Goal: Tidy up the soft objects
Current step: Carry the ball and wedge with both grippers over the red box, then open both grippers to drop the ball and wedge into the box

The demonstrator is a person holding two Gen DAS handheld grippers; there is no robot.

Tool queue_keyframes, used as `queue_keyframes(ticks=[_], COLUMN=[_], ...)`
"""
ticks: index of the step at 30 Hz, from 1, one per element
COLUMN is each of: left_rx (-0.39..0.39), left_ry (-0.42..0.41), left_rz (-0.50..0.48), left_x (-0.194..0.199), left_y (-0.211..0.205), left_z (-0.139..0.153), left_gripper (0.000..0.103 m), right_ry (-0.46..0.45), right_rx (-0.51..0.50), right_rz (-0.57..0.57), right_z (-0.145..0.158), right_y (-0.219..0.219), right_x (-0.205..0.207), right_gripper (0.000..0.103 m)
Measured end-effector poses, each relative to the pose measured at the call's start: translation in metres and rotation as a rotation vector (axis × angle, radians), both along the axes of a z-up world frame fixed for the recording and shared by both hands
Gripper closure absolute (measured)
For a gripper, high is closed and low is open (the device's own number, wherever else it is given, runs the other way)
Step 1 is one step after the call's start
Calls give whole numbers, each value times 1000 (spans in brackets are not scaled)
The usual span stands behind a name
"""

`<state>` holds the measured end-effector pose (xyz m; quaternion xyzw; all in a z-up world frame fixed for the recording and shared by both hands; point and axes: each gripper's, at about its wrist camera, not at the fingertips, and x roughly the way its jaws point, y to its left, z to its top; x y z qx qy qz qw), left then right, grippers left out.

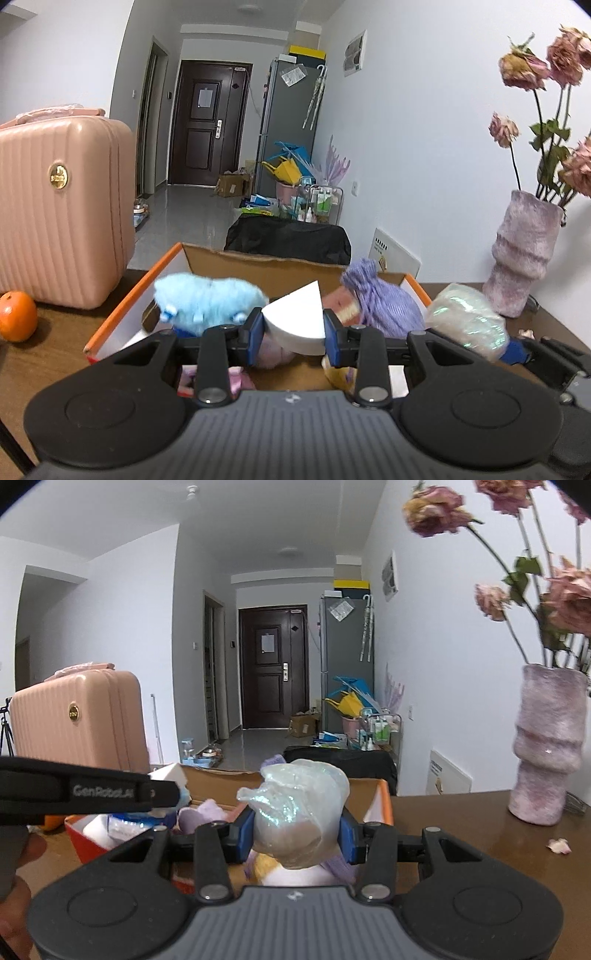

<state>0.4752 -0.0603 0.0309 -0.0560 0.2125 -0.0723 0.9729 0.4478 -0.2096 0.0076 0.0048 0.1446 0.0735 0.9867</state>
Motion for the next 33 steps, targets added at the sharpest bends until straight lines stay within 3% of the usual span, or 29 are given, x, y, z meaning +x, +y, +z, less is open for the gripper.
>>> queue_keyframes(ticks=[14, 20, 23, 26, 29, 33], left_rx=[6, 14, 9, 8, 23, 45], left_ry=[-15, 3, -4, -17, -41, -63], left_rz=[0, -11, -8, 13, 43, 82], left_x=[47, 54, 52, 48, 43, 36], left_y=[9, 10, 12, 16, 20, 26], left_z=[-1, -5, -3, 2, 8, 11], left_gripper=[68, 65, 51, 26, 18, 7], right_ry=[2, 6, 10, 8, -2, -1], right_rx=[-37, -60, -69, -63, -48, -31], right_rz=[69, 73, 80, 79, 75, 68], right_z=[-1, -2, -1, 2, 5, 7], right_y=[22, 23, 23, 22, 19, 16], right_x=[52, 54, 55, 53, 51, 51], right_gripper=[59, 51, 49, 35, 19, 13])
